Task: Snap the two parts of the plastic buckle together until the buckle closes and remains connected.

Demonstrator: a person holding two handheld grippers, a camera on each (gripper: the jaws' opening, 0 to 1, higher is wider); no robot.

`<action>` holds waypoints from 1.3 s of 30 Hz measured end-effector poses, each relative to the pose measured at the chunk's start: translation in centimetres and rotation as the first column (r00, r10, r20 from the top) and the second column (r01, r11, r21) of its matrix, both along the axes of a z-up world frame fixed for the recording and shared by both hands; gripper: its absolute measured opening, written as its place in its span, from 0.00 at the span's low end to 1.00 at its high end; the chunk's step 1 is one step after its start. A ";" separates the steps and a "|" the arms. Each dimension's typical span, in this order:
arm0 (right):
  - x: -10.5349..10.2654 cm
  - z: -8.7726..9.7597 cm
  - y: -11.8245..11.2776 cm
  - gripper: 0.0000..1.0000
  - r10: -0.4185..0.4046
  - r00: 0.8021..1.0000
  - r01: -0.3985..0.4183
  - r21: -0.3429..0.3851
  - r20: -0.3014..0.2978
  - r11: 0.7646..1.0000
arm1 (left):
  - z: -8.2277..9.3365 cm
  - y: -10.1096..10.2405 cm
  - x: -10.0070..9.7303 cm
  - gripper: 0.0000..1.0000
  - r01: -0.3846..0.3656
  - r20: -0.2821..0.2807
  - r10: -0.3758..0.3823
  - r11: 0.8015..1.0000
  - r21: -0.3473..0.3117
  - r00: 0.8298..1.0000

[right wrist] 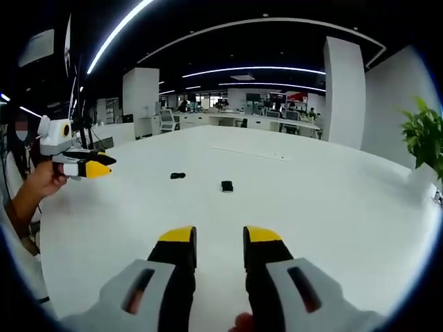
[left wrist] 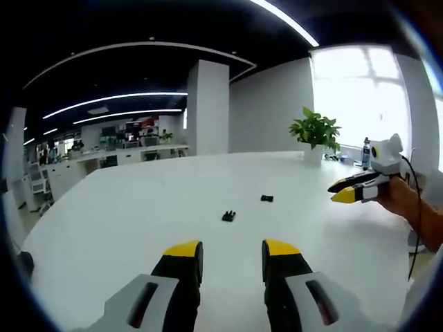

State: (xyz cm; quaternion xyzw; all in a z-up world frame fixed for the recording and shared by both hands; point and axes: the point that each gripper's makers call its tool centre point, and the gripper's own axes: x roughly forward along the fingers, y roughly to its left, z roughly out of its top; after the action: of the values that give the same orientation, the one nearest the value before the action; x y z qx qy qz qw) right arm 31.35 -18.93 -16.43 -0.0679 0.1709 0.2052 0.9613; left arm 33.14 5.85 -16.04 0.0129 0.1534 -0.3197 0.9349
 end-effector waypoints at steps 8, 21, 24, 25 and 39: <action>0.7 0.0 0.2 0.27 0.004 1.000 -0.004 0.005 -0.003 1.000 | 0.7 -0.3 0.5 0.34 0.008 0.014 -0.008 1.000 0.006 1.000; 2.2 0.5 0.0 0.26 0.005 1.000 -0.005 0.016 -0.001 1.000 | 1.3 -0.8 1.3 0.34 0.022 0.022 -0.022 1.000 0.007 1.000; 2.6 0.6 -0.1 0.26 0.001 1.000 -0.001 0.012 0.002 1.000 | 1.1 -0.8 1.6 0.33 0.022 0.016 -0.022 1.000 0.011 1.000; 2.7 0.6 -0.1 0.26 0.000 1.000 0.000 0.007 0.003 1.000 | 1.1 -0.8 1.7 0.33 0.021 0.014 -0.021 1.000 0.011 1.000; 4.2 0.3 0.0 0.27 0.015 1.000 -0.015 -0.016 -0.015 1.000 | 0.5 -2.1 2.9 0.32 0.045 0.004 -0.045 0.999 0.031 0.999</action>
State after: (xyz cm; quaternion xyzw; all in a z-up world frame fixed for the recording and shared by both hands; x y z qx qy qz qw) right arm 35.55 -18.89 -16.15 -0.0754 0.1790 0.2115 0.9579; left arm 36.02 3.79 -15.54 0.0314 0.1557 -0.3382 0.9276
